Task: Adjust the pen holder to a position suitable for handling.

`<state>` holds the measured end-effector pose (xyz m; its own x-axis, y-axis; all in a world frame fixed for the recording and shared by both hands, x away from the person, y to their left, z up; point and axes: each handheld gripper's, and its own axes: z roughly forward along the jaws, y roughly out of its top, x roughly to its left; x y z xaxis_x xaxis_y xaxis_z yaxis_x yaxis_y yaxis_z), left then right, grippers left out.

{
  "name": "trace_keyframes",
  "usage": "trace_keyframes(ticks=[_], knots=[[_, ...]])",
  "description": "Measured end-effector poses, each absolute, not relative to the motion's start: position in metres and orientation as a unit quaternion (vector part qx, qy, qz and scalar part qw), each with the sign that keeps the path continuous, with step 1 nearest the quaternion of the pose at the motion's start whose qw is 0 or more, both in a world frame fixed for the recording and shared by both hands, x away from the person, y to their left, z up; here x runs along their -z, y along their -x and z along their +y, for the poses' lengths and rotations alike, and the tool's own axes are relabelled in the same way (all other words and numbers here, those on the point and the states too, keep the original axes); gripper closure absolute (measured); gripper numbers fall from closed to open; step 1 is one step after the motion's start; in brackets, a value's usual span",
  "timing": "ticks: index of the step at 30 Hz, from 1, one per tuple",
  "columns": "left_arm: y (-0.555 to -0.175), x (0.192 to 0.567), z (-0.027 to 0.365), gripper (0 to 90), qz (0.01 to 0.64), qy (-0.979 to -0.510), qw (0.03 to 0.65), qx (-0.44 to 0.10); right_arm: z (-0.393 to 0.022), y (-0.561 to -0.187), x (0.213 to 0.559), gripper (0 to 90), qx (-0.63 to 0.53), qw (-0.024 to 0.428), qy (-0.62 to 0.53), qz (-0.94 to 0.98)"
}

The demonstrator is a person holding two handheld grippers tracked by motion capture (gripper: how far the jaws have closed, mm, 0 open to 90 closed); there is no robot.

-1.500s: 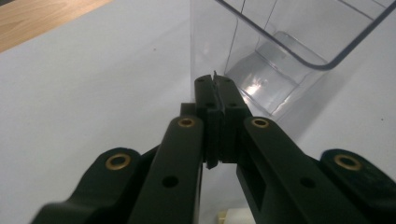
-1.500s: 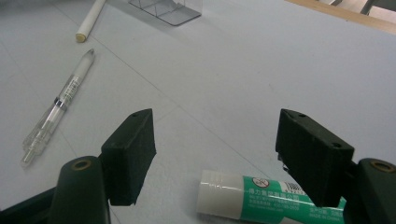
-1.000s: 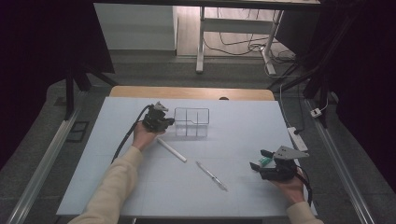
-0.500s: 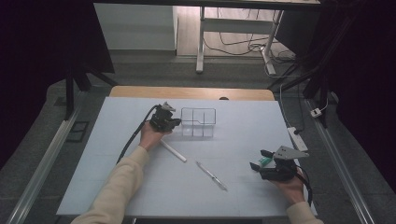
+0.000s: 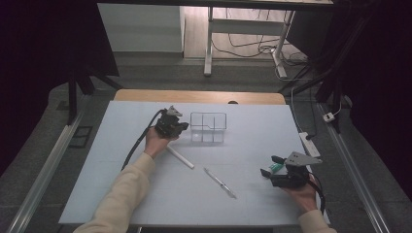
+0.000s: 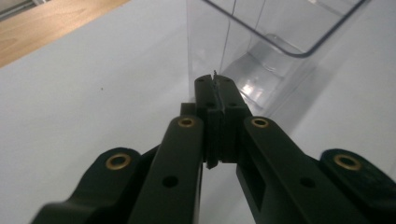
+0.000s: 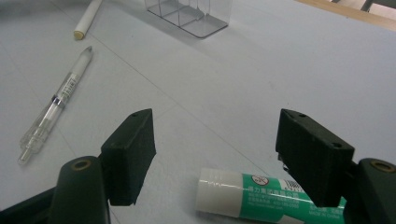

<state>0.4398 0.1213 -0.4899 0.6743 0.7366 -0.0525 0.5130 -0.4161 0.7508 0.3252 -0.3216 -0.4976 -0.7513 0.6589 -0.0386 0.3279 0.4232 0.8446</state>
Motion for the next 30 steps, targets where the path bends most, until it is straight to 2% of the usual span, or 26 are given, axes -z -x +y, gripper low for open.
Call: trace_keyframes(ticks=[14, 21, 30], knots=[[-0.396, 0.478, 0.138, 88.0, 0.344, -0.831, 0.408, -0.158, -0.321, -0.323, 0.498, 28.2, -0.446, 0.186, -0.298, 0.823], [-0.367, 0.478, 0.158, 72.0, 0.355, -0.819, 0.427, -0.143, -0.321, -0.323, 0.498, 28.2, -0.444, 0.184, -0.299, 0.824], [-0.32, 0.485, 0.186, 47.8, 0.361, -0.816, 0.422, -0.159, -0.32, -0.323, 0.499, 27.9, -0.443, 0.183, -0.297, 0.826]])
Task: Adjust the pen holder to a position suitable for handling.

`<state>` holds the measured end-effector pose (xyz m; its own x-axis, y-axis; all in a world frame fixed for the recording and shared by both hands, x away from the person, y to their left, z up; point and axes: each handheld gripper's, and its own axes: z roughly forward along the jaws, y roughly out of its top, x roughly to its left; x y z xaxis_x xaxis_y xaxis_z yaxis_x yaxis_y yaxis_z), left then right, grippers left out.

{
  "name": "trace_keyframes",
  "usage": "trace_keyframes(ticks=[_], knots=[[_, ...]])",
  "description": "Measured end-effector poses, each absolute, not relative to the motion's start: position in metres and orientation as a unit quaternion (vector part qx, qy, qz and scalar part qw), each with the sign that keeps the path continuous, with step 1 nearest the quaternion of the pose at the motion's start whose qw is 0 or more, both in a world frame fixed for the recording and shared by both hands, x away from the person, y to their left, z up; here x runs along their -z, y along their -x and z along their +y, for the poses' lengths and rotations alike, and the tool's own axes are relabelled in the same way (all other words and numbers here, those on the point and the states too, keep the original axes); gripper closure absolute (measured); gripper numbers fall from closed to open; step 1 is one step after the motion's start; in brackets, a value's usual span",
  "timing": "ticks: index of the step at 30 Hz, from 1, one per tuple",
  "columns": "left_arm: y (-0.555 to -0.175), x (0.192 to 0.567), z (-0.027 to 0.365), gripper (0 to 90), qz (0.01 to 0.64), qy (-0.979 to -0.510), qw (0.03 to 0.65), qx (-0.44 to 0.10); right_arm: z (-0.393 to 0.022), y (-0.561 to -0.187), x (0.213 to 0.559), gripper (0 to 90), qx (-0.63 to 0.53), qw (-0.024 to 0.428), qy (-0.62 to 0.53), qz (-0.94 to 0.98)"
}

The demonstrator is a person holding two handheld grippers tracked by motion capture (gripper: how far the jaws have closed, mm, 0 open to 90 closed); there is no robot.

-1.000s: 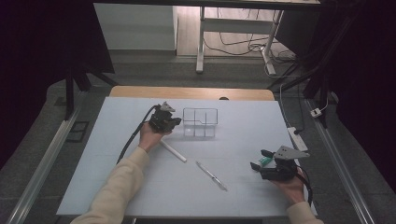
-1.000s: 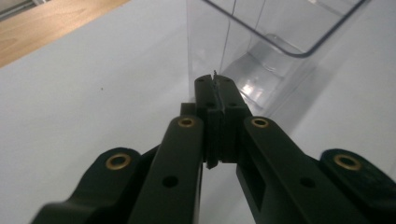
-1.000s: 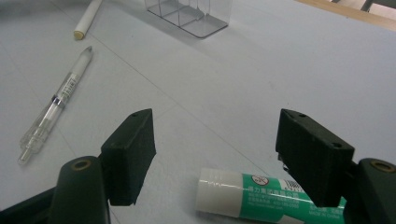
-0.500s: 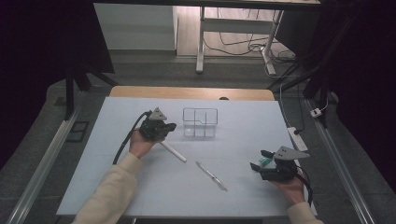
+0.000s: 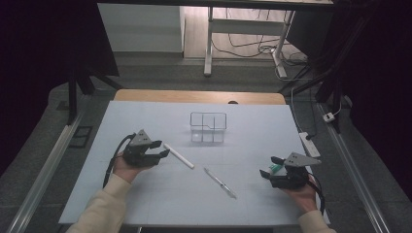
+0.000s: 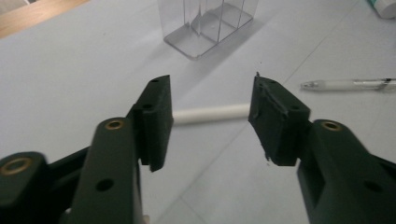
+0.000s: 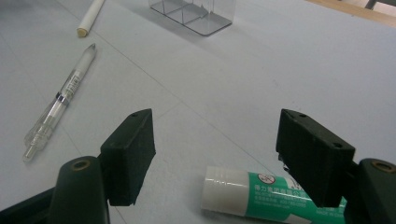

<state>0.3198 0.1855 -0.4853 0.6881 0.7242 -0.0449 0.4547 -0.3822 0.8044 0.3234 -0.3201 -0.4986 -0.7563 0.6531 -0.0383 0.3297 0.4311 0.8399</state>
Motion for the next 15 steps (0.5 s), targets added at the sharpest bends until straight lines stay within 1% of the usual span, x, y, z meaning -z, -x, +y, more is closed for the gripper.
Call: trace_keyframes(ticks=[5, 9, 15], knots=[[-0.3, 0.491, 0.195, 40.3, 0.364, -0.817, 0.416, -0.162, -0.318, -0.323, 0.5, 27.9, -0.443, 0.181, -0.296, 0.827], [-0.288, 0.496, 0.2, 36.5, 0.366, -0.822, 0.407, -0.155, -0.317, -0.323, 0.5, 27.6, -0.443, 0.185, -0.292, 0.827], [-0.27, 0.502, 0.212, 34.1, 0.37, -0.821, 0.41, -0.146, -0.315, -0.322, 0.5, 28.0, -0.439, 0.186, -0.293, 0.829]])
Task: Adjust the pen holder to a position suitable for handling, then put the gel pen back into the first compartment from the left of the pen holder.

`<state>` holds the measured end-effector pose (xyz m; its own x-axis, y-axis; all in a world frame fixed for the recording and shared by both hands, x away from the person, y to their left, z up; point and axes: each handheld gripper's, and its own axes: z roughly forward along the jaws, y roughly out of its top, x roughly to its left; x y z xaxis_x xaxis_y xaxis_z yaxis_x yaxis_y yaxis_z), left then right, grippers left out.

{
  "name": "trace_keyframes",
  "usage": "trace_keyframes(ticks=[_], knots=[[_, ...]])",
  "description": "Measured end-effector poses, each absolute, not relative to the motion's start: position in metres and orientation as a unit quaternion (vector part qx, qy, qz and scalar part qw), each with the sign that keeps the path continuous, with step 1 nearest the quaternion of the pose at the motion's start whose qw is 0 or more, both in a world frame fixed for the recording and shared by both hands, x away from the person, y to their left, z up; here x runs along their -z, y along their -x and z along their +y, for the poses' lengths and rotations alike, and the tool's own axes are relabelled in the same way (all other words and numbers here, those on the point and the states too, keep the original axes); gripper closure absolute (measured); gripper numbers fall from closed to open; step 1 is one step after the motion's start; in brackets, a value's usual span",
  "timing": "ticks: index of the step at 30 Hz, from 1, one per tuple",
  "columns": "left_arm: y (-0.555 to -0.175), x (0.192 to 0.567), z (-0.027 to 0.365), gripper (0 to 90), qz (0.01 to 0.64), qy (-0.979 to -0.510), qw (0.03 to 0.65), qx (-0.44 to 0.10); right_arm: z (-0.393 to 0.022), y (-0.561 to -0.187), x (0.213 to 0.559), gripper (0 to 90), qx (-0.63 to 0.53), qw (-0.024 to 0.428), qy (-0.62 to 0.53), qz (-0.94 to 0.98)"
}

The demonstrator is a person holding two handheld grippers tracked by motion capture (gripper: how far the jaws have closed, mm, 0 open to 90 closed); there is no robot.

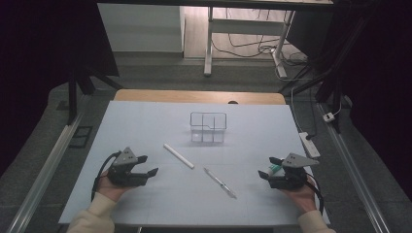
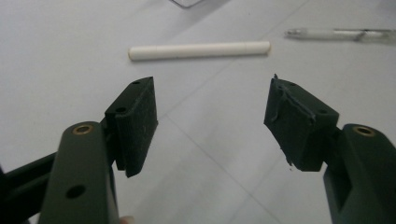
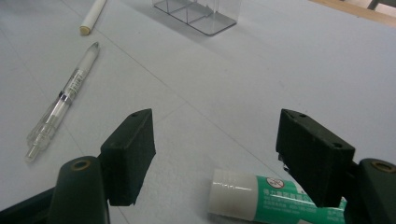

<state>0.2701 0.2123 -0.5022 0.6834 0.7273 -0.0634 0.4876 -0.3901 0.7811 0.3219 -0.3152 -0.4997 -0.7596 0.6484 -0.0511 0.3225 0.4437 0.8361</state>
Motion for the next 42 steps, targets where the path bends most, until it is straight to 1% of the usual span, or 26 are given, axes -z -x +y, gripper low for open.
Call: trace_keyframes(ticks=[3, 8, 19, 29, 42], knots=[[-0.265, 0.503, 0.219, 34.1, 0.374, -0.819, 0.408, -0.151, -0.313, -0.321, 0.5, 28.2, -0.437, 0.183, -0.292, 0.831], [-0.266, 0.506, 0.223, 33.4, 0.388, -0.815, 0.405, -0.147, -0.307, -0.32, 0.5, 28.1, -0.441, 0.175, -0.281, 0.834], [-0.268, 0.509, 0.221, 32.7, 0.393, -0.815, 0.402, -0.144, -0.301, -0.319, 0.498, 29.4, -0.445, 0.172, -0.276, 0.834], [-0.267, 0.507, 0.22, 32.3, 0.391, -0.815, 0.402, -0.146, -0.292, -0.32, 0.492, 31.8, -0.433, 0.158, -0.285, 0.84], [-0.268, 0.509, 0.217, 31.9, 0.388, -0.818, 0.399, -0.145, -0.274, -0.325, 0.485, 33.8, -0.429, 0.161, -0.28, 0.844]])
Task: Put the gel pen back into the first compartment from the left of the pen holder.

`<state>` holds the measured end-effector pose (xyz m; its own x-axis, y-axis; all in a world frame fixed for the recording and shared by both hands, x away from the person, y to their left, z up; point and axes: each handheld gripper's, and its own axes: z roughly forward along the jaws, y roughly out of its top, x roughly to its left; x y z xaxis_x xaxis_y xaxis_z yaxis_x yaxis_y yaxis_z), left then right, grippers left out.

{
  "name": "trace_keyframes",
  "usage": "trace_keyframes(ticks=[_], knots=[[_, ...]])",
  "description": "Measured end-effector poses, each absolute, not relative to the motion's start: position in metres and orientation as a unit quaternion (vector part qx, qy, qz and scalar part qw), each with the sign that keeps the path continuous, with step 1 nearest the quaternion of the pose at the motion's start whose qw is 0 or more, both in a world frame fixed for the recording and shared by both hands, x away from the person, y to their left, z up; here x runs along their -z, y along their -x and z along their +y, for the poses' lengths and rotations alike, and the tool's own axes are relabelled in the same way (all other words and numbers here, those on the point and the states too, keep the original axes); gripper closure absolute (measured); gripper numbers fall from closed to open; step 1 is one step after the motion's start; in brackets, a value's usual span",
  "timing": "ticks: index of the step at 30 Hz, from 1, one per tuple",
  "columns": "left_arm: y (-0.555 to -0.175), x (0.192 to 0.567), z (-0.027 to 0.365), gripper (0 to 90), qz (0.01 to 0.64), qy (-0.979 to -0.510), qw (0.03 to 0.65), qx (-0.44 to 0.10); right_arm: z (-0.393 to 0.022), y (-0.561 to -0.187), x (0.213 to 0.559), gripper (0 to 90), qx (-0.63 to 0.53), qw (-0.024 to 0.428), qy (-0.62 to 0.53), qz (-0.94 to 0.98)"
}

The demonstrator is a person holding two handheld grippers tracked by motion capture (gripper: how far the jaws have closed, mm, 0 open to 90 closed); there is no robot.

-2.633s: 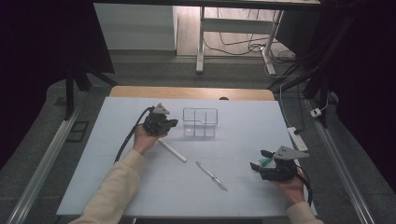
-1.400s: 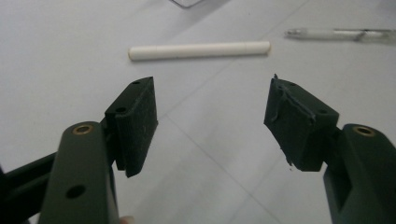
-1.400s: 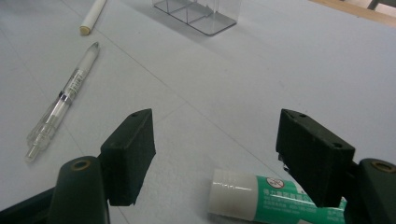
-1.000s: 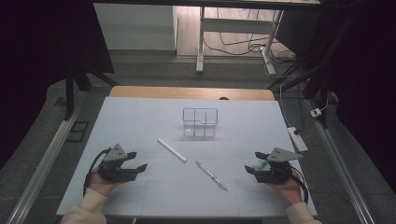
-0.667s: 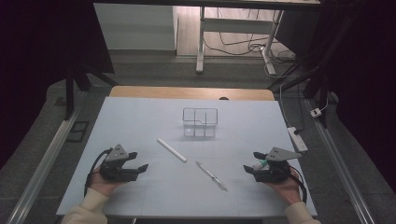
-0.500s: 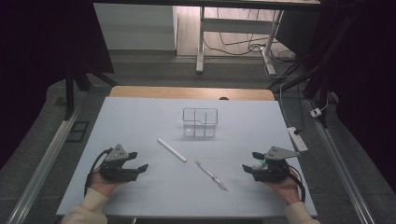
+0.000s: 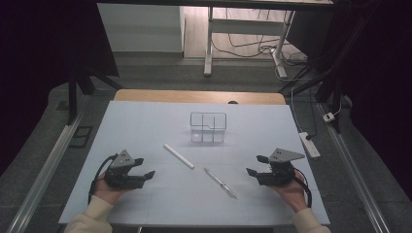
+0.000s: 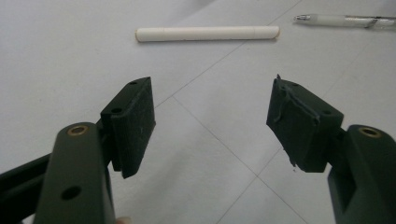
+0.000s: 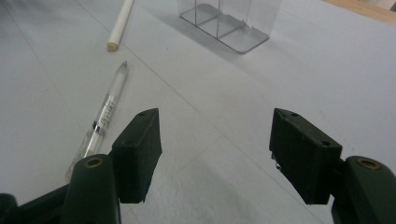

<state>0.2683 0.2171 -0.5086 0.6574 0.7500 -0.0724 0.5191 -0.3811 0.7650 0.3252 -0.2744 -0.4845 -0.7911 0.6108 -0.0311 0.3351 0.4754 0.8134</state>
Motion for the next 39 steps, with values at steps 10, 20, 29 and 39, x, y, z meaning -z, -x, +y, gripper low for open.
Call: trace_keyframes(ticks=[10, 20, 29, 39], knots=[[-0.27, 0.51, 0.215, 31.9, 0.383, -0.821, 0.398, -0.141, -0.248, -0.332, 0.478, 34.6, -0.423, 0.148, -0.268, 0.853], [-0.269, 0.509, 0.215, 31.9, 0.383, -0.821, 0.399, -0.142, -0.22, -0.334, 0.473, 34.9, -0.411, 0.126, -0.258, 0.865], [-0.27, 0.51, 0.214, 31.8, 0.381, -0.823, 0.396, -0.141, -0.193, -0.338, 0.471, 35.6, -0.389, 0.108, -0.248, 0.88], [-0.271, 0.51, 0.214, 31.7, 0.381, -0.823, 0.397, -0.141, -0.161, -0.345, 0.47, 35.7, -0.351, 0.093, -0.237, 0.901]])
